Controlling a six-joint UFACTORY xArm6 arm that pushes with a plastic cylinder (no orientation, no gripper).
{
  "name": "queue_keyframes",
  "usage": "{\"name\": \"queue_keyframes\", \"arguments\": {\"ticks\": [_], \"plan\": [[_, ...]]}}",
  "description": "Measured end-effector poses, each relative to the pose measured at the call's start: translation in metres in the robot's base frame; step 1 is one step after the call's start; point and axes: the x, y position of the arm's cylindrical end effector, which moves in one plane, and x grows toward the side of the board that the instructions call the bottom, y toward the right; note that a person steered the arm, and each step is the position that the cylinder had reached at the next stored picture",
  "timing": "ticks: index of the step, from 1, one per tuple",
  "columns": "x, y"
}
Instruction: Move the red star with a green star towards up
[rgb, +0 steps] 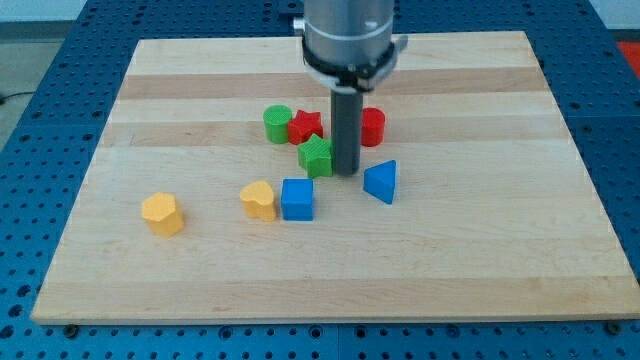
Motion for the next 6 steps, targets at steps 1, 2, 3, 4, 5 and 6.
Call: {"name": "queue_keyframes", "arguments": {"ticks": [1, 2, 3, 4, 5, 6], "plan": [[0.026, -0.009], [0.016, -0.022], [-0.01, -0.054], [-0.018, -0.045], [-0.041, -0.024], [-0.083, -0.026]]}}
